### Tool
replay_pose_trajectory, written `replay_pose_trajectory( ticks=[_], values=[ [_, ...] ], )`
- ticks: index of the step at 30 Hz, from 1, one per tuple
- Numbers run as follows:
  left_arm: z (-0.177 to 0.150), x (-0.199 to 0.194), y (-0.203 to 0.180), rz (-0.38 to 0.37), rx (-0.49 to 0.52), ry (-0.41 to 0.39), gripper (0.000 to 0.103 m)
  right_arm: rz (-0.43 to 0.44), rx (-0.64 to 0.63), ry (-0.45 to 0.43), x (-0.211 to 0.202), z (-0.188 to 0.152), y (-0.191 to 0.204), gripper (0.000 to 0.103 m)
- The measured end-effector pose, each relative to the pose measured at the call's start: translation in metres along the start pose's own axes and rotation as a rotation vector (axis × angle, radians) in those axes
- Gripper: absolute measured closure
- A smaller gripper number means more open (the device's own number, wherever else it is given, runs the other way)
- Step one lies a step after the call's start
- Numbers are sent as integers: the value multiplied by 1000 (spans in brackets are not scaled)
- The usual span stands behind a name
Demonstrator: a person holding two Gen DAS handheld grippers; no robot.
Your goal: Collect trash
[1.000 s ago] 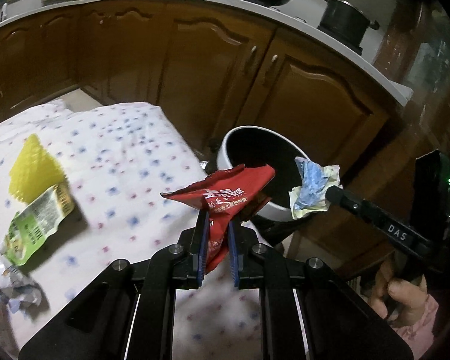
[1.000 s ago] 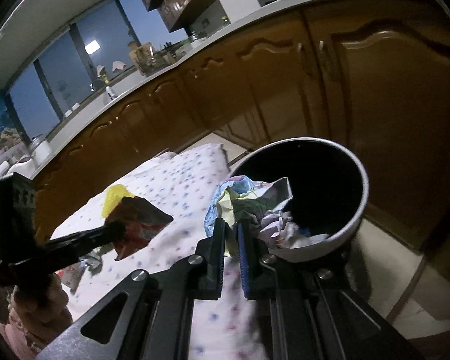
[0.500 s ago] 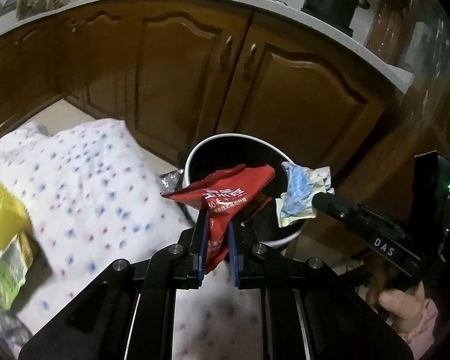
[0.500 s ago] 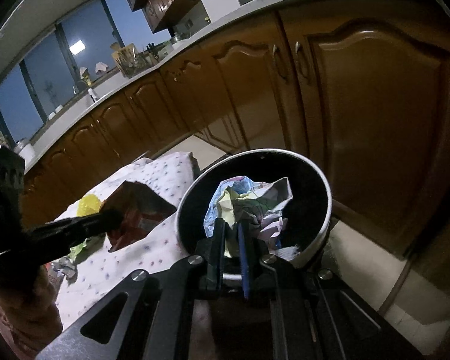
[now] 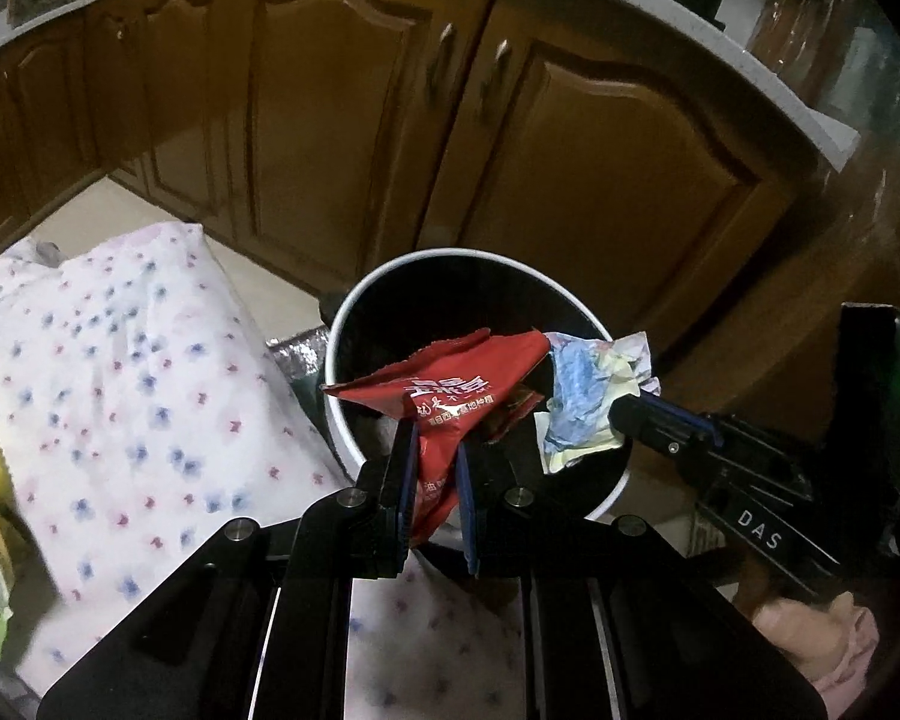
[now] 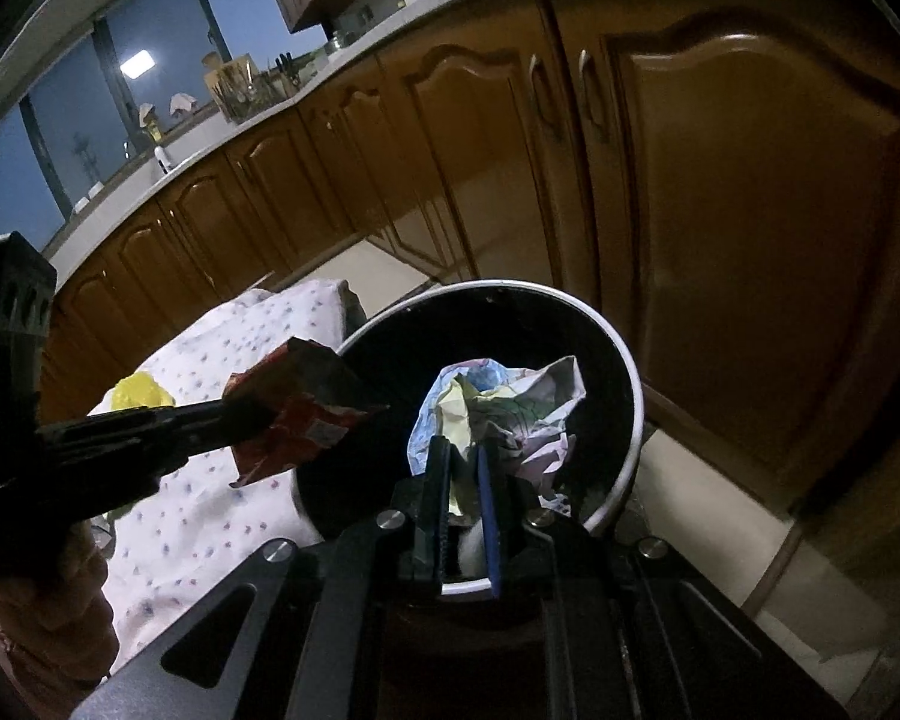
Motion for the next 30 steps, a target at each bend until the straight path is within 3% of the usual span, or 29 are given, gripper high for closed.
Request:
replay_pose_trajectory(
  ticks=[8, 14, 18, 24, 27, 30],
  values=[
    [2, 18, -3, 4, 15, 30, 91, -15, 5, 19, 9, -2, -8, 92],
    [1, 27, -3, 5, 7, 58, 82, -17, 26, 18, 12, 2, -11, 86],
    [2, 23, -5, 5, 7, 46, 68, -8, 44, 1, 7, 2, -13, 67],
    [-1, 4, 0, 4, -13, 1, 68, 20, 67, -26, -6, -1, -10, 67],
    [-10, -11, 10, 20, -48, -30, 66, 49, 81, -52, -15, -6, -2, 56],
    [-25, -25, 25, 43, -89, -54, 61, 78, 84, -68, -21, -12, 10, 53]
  ],
)
Point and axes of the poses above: each gripper's, at about its wrist camera, not at the fingertips, and x roughly the way its jaws point, y to its left, z to its top, the point moved 9 cm from there along x, roughly the way its jaws point, and after that the axes turned 4 degrees about x, right-handed, at the moved point
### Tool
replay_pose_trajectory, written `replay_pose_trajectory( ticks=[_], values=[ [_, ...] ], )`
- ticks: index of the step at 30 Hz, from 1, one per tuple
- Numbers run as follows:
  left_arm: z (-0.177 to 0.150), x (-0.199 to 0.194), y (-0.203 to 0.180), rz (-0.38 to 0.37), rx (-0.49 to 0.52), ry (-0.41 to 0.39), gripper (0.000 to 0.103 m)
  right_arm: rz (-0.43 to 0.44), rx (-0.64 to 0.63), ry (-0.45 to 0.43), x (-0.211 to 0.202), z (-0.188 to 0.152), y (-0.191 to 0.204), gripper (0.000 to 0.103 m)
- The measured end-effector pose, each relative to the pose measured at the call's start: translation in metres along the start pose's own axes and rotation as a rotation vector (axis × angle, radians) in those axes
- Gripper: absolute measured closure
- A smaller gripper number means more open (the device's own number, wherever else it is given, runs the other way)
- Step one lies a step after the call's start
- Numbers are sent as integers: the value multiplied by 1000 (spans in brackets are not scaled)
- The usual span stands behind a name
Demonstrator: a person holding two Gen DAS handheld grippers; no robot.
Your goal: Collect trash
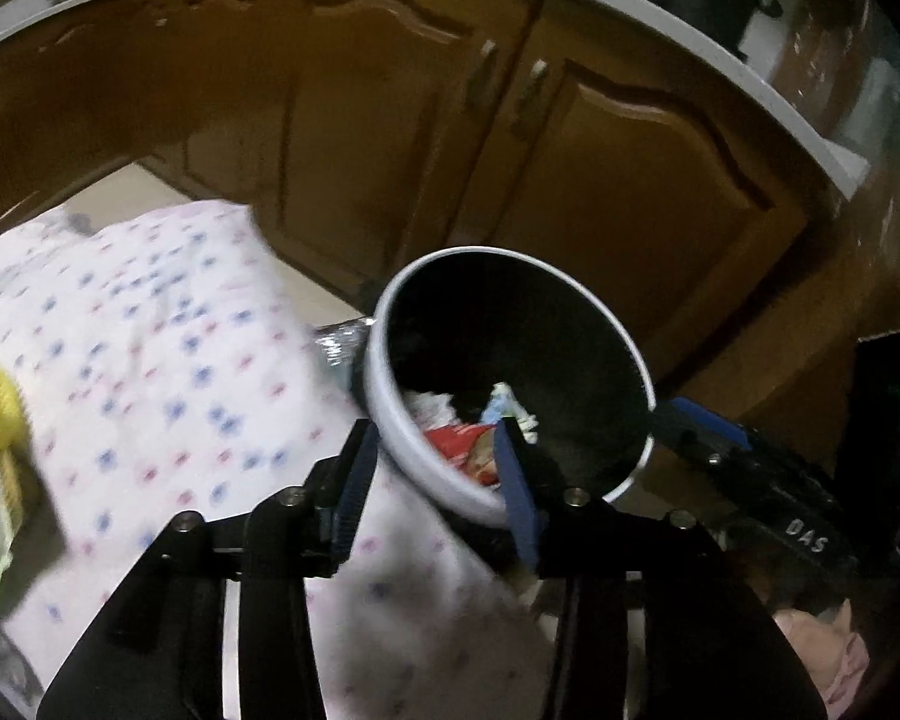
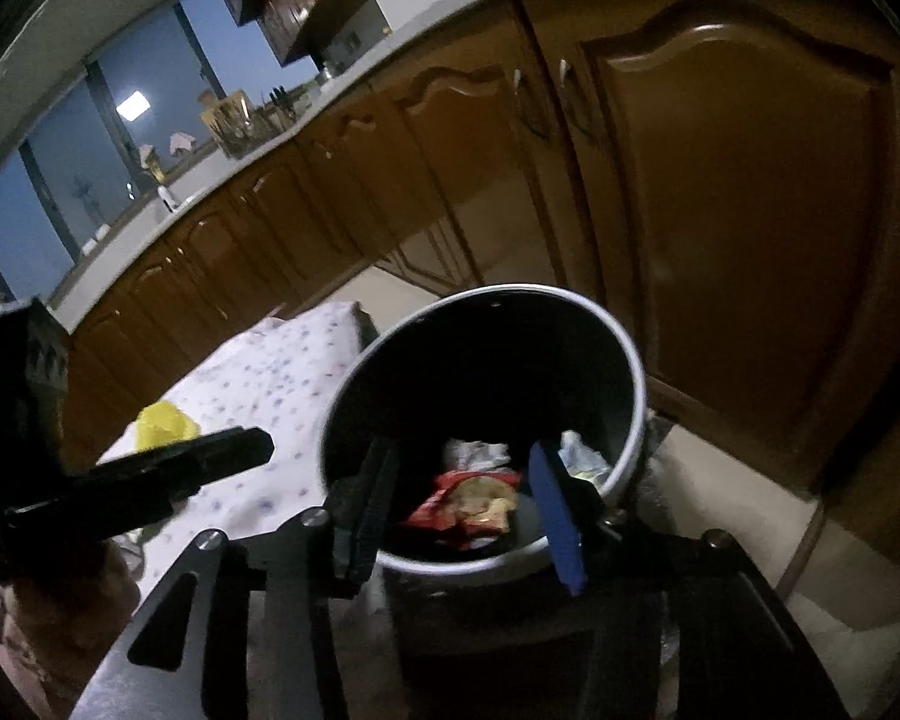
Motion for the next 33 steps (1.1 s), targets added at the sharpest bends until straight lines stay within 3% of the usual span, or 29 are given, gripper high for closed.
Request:
replay_pose_trajectory(
  ticks=[3, 7, 14, 17, 33],
  values=[
    [-16, -15, 17, 15, -35, -14, 61, 39, 7, -4, -3, -8, 15, 41],
    [-42, -37, 43, 45, -82, -25, 60, 91, 17, 11, -2, -22, 39, 41],
    [-79, -81, 90, 114, -163, -56, 50, 163, 0, 58, 8, -46, 83, 31],
    [-93, -100, 110, 150, -191, -74, 46, 189, -17, 76, 10, -59, 103, 30],
    [-178, -209, 202, 343, -347, -159, 46, 338, -156, 201, 26, -125, 215, 30]
  ],
)
Point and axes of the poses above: each gripper's, at about its wrist camera, not at the fingertips, and x roughly the way its jaws point, y to its left, z to its top, the point moved 9 cm from there along x, roughly the way its jaws point, and after that the axes turned 4 degrees about x, right-handed, at the moved point
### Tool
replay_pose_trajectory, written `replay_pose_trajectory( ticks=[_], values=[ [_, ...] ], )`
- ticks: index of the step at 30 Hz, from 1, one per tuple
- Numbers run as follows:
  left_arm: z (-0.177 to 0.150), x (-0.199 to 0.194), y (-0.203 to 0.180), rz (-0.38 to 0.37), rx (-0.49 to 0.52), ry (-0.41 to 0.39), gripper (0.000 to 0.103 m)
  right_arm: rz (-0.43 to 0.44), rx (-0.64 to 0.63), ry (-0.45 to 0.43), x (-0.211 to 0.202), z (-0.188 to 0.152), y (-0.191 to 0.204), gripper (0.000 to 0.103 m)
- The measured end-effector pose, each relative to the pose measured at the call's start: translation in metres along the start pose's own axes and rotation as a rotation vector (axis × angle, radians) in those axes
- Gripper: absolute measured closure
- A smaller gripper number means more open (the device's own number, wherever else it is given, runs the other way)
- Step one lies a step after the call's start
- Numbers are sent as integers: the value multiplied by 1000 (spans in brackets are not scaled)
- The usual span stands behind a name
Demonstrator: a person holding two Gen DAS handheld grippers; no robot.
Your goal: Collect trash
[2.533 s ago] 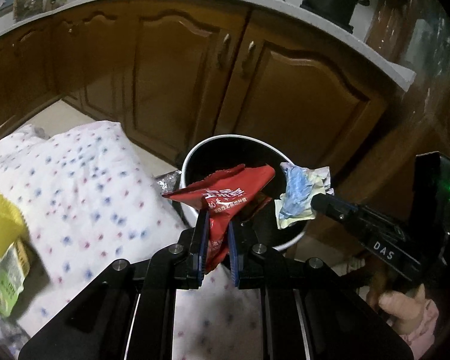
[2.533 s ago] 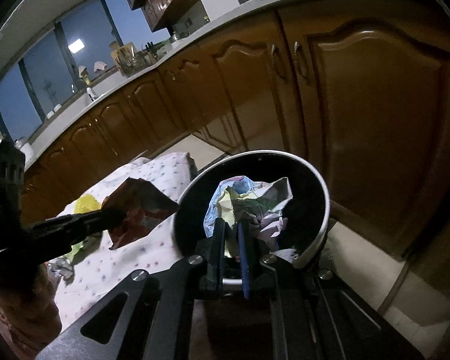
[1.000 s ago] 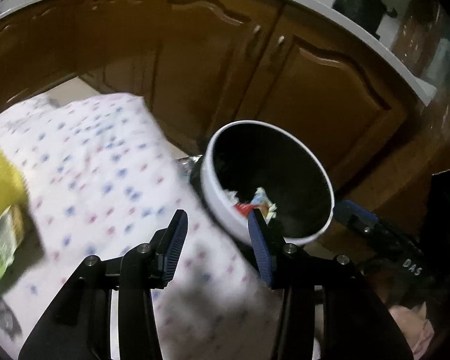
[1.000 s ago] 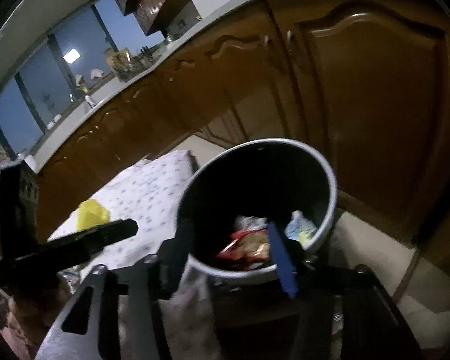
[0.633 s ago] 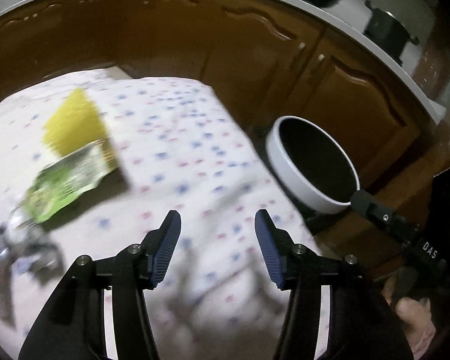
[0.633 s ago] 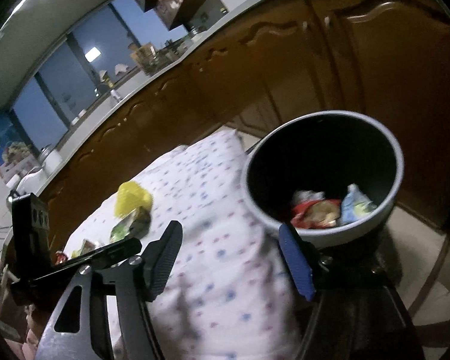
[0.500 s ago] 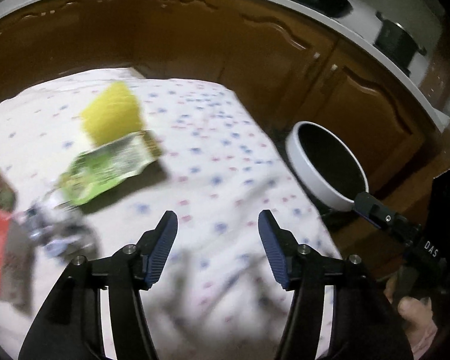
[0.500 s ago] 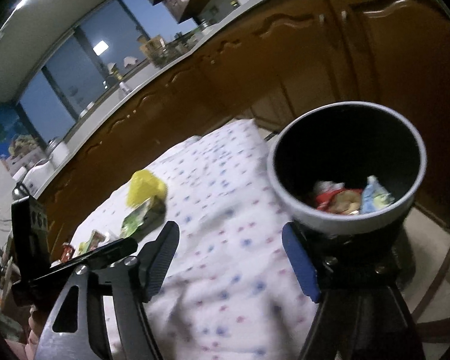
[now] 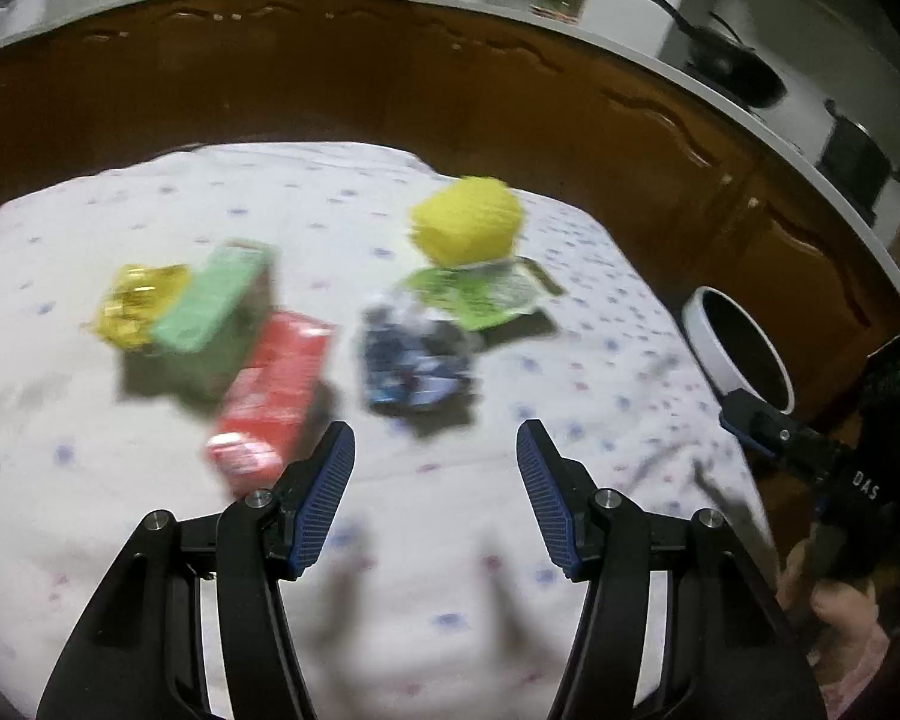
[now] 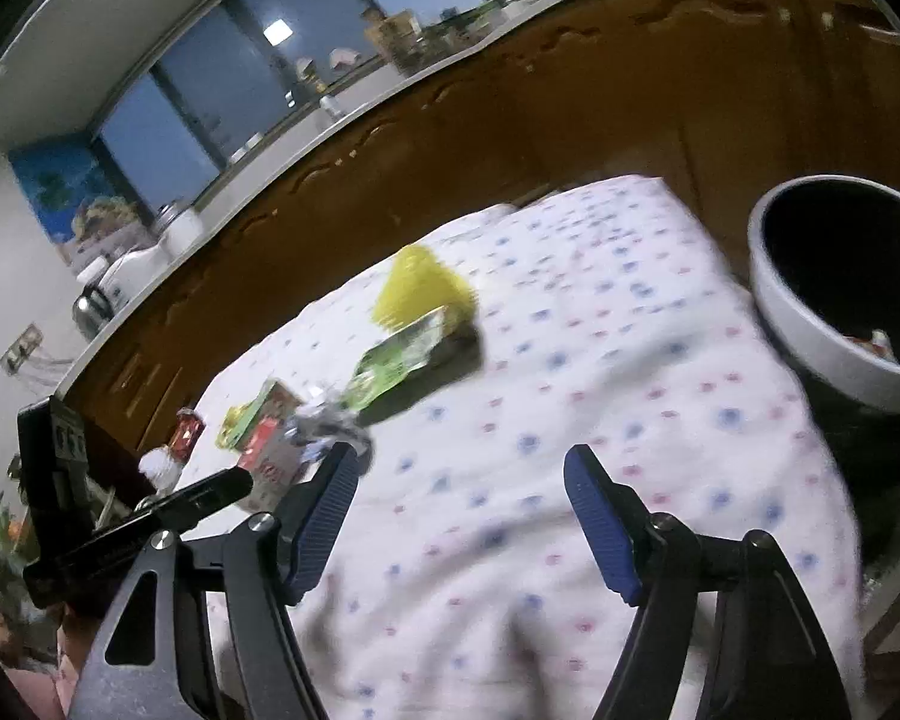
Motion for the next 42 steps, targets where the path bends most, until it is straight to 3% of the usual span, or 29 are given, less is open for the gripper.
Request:
replay_pose_trajectory(
  ticks=[8, 13, 20, 23, 24, 25, 28, 29, 30, 38, 42],
  values=[
    [1, -19, 65, 91, -60, -33, 40, 59, -49, 47, 31, -9, 41, 30],
    [-9, -6, 69, 75, -56, 11, 40, 125, -78, 87, 61, -11, 69, 30],
    [-16, 16, 69, 96, -28, 49, 38, 122, -97, 142, 108, -10, 82, 31],
    [-17, 25, 72, 103, -29, 59, 38, 114, -106, 166, 123, -12, 85, 37],
    [-16, 27, 72, 105, -29, 57, 38, 106, -111, 170, 129, -12, 84, 44],
    [-15, 29, 71, 109, -25, 53, 38, 101, -113, 175, 132, -13, 83, 58],
    [-11, 31, 68, 117, -7, 40, 41, 89, -106, 179, 135, -15, 76, 86],
    [-9, 31, 66, 115, 1, 33, 51, 95, -105, 171, 132, -14, 74, 88],
    [-9, 32, 63, 105, 9, 36, 69, 101, -106, 166, 128, -13, 74, 93],
    [-3, 24, 25, 33, 73, 12, 74, 85, -89, 88, 73, -5, 49, 93],
    [0, 24, -3, -20, 100, 11, 74, 28, -63, 34, 40, 1, 19, 93]
  ],
)
Point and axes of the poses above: each gripper's, at about its wrist camera, not at the fingertips, and x roughly the way its jaws point, y to its left, z to its top, the point moved 9 cm from there along x, roughly the way its jaws point, and after that the axes turned 4 degrees about x, right-handed, at the moved point
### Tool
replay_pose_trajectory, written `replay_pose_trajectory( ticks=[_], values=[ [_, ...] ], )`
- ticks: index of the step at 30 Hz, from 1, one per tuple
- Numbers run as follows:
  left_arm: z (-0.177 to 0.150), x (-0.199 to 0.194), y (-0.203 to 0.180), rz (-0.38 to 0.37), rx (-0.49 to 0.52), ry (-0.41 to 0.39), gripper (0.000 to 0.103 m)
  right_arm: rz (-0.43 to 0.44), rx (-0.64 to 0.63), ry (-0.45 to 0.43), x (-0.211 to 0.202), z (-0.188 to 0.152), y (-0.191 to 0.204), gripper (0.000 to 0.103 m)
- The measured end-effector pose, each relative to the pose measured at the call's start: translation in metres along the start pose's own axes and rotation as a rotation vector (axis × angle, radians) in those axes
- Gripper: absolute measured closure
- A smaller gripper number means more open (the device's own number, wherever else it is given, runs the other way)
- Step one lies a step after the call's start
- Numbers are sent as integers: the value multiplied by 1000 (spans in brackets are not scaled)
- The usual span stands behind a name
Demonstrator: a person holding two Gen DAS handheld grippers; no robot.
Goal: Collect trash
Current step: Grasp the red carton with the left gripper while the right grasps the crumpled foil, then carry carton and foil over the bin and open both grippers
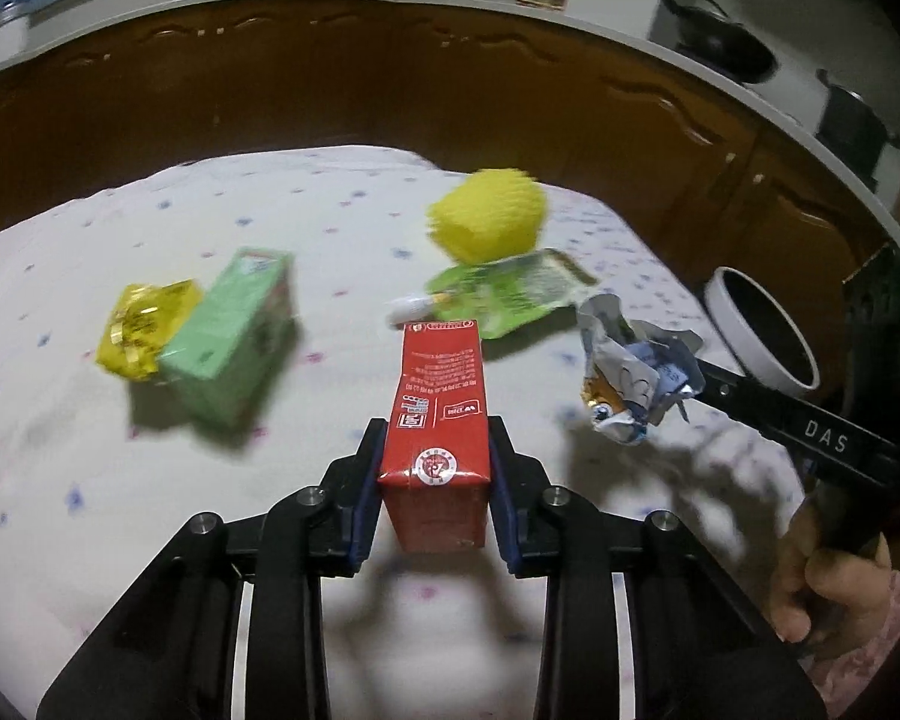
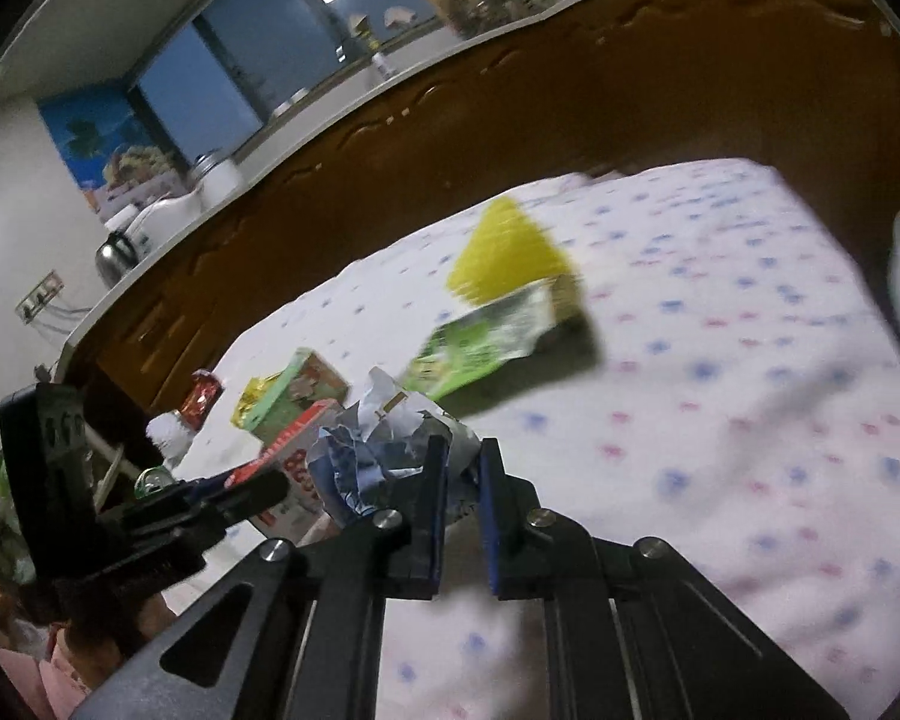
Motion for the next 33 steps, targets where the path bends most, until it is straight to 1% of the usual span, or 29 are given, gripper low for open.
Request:
replay_pose_trajectory(
  ticks=[10, 24, 29, 33],
  values=[
    [12, 11, -77, -118, 90, 9, 74, -122, 93, -106, -69, 8, -72, 93],
    [46, 24, -182, -244, 225, -16, 74, -261, 172, -234, -143, 31, -146, 93],
    [55, 34, -211, -288, 242, -7, 74, -310, 200, -260, -161, 40, -174, 93],
    [64, 43, -234, -306, 269, -2, 74, -349, 213, -268, -169, 45, -193, 93]
  ],
)
Point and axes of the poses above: each gripper's, at about its wrist camera, not at the fingertips, and x roughly the way its jaws point, y to its left, z to its top, the point moved 9 cm from there along x, roughly the way its jaws point, and after that the axes turned 4 degrees about x, right-handed, at the moved point
